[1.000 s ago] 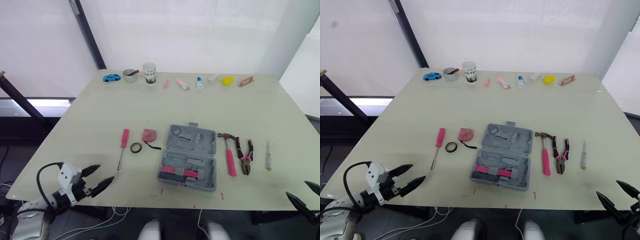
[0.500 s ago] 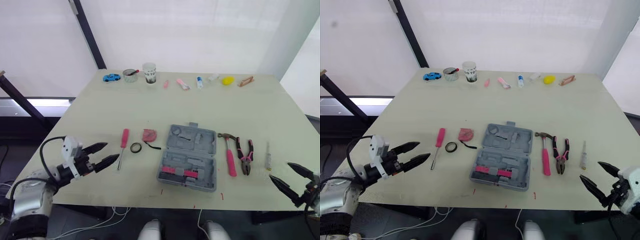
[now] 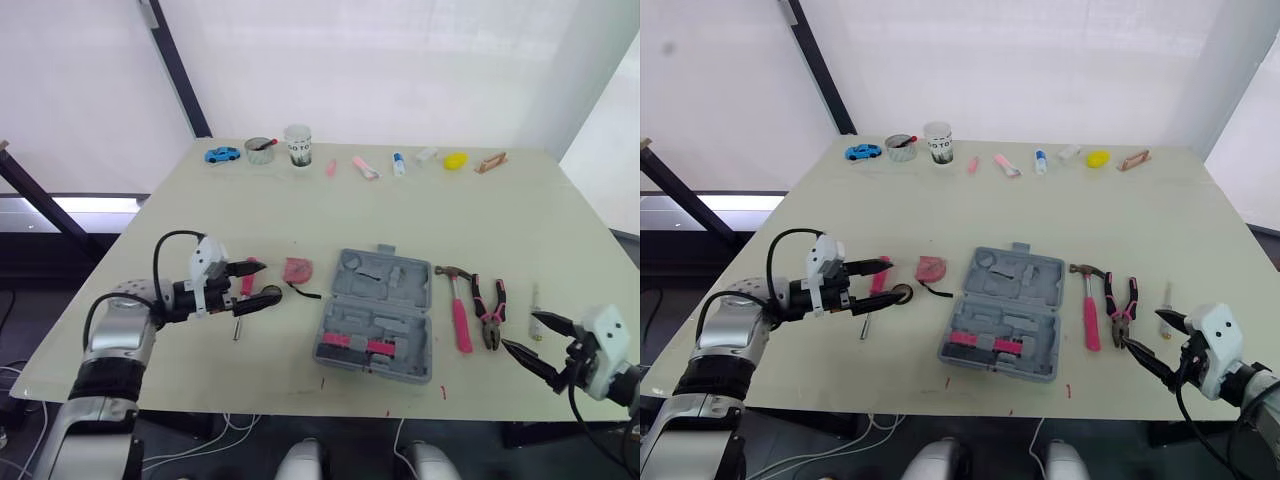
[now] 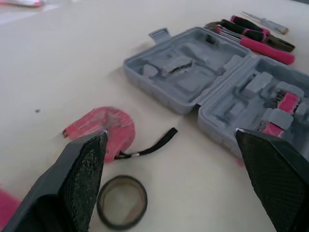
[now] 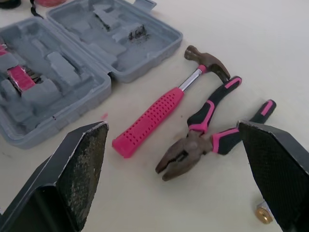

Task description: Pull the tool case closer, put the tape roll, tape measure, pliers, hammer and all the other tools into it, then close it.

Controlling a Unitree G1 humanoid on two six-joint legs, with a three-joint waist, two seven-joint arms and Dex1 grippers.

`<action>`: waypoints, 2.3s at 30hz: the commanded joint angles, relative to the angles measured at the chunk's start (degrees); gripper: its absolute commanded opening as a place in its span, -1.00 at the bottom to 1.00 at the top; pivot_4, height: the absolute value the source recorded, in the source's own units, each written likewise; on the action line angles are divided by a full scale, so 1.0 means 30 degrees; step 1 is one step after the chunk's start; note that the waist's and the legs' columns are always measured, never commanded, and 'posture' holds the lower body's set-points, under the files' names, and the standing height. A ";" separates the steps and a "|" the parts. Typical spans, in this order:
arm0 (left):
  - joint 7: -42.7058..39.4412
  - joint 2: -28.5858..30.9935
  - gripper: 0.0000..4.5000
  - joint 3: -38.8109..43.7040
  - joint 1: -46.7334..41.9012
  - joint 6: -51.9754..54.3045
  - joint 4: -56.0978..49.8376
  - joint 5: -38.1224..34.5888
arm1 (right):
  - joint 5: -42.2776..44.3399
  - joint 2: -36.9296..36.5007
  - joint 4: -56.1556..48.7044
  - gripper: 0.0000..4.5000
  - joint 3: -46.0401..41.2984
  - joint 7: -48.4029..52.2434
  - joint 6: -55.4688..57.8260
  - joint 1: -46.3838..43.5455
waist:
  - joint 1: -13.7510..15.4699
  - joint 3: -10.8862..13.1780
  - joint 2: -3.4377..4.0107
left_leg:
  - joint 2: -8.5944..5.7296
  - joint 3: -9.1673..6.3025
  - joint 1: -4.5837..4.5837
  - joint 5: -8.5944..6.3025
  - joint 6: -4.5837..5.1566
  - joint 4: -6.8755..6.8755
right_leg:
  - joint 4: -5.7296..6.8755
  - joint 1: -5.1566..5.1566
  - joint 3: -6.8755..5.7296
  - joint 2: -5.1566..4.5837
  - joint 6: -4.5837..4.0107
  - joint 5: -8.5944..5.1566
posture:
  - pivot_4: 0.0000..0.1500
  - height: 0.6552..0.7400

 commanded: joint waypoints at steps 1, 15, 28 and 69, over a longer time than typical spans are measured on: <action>-0.0776 -0.0301 0.98 -0.0736 -0.1435 -0.1145 0.1146 0.0846 | -0.0492 -0.0211 -0.0274 1.00 0.1106 -0.0150 0.0310 -0.1590 | 0.0044 0.0004 -0.0004 | 0.0000 -0.0006 -0.0009 0.0000 0.0000 0.0004 | -0.0001 -0.0001 -0.0007 0.0002 0.0002 0.0001 | 1.00 1.00; -0.2310 -0.1837 -0.87 -0.2604 -0.5588 -0.4669 0.7160 0.3795 | -0.4091 -0.0533 0.4211 -0.96 0.6172 0.1882 -0.1476 -0.7157 | 0.0033 0.0025 -0.0026 | 0.0009 -0.0074 -0.0290 0.0002 0.0004 0.0199 | 0.0070 -0.0181 -0.0075 0.0015 0.0022 0.0024 | 1.00 1.00; -0.2107 -0.3269 -0.97 -0.4004 -0.7800 -0.7506 1.1233 0.6605 | -0.6368 -0.0141 0.6462 -1.00 0.8881 0.2803 -0.1845 -1.0219 | 0.0053 0.0036 -0.0045 | 0.0008 -0.0101 -0.0309 0.0002 0.0005 0.0205 | 0.0067 -0.0180 -0.0110 0.0019 0.0022 0.0024 | 1.00 1.00; 0.0253 -0.5472 -0.97 -0.4258 -0.9170 -0.7776 1.4582 0.9223 | -0.8936 0.1540 0.8375 -1.00 1.0823 0.2835 -0.2097 -1.2126 | -0.0131 0.0036 -0.0045 | 0.0007 -0.0112 -0.0313 0.0004 0.0002 0.0224 | 0.0089 -0.0177 -0.0122 0.0016 0.0021 0.0028 | 1.00 1.00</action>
